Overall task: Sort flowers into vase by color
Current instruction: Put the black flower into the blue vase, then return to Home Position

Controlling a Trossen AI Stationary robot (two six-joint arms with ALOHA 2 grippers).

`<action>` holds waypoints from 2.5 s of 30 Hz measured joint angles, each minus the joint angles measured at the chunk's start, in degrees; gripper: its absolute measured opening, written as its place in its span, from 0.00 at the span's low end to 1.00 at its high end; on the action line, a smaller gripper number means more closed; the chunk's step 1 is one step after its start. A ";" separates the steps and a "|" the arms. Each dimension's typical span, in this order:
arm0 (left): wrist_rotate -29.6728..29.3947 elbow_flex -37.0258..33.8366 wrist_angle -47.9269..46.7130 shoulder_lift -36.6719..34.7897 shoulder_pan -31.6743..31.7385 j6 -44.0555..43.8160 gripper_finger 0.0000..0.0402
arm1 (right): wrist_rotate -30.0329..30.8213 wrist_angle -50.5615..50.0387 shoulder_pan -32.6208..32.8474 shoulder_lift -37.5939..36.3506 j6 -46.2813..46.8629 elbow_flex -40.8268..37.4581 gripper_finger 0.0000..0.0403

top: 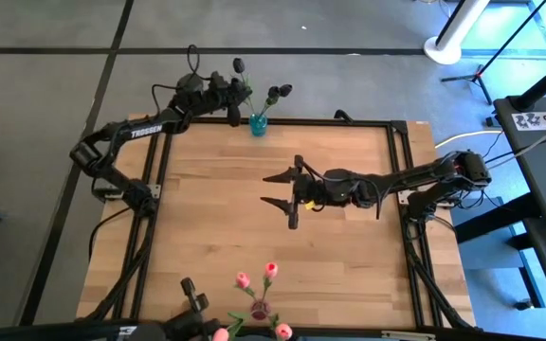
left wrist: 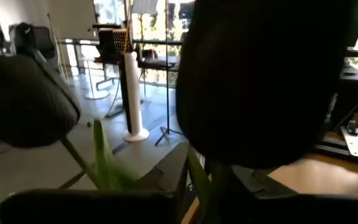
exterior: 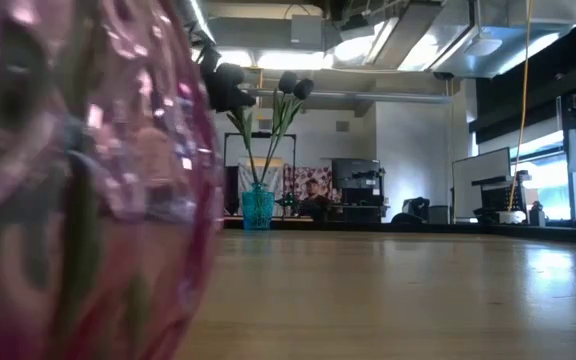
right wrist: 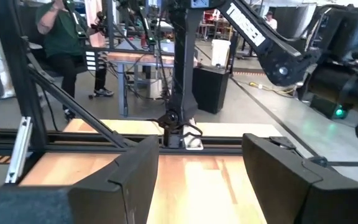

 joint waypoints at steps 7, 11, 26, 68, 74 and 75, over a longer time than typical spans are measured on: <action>-4.57 0.00 -6.15 -2.87 0.44 4.33 0.30 | -0.48 -1.15 -2.00 0.00 0.37 0.00 0.57; -5.10 0.00 -10.75 -4.28 0.48 5.60 0.34 | -1.59 -0.08 -2.08 -0.41 0.14 0.02 0.57; -6.49 0.00 -31.47 -14.88 -2.89 8.93 0.39 | -10.69 5.67 -1.88 -0.42 -0.61 0.02 0.57; -22.34 -29.69 -28.74 -53.44 -54.80 -16.14 0.39 | -2.90 -15.24 5.64 -11.44 -5.71 -4.01 0.57; -19.45 -32.75 -23.59 -53.41 -55.02 -13.25 0.39 | -1.78 -5.61 2.79 -13.63 -5.90 -13.24 0.57; -19.34 -34.55 -20.44 -53.41 -54.91 -12.69 0.39 | -2.35 -2.17 2.16 -13.79 -5.49 -16.16 0.57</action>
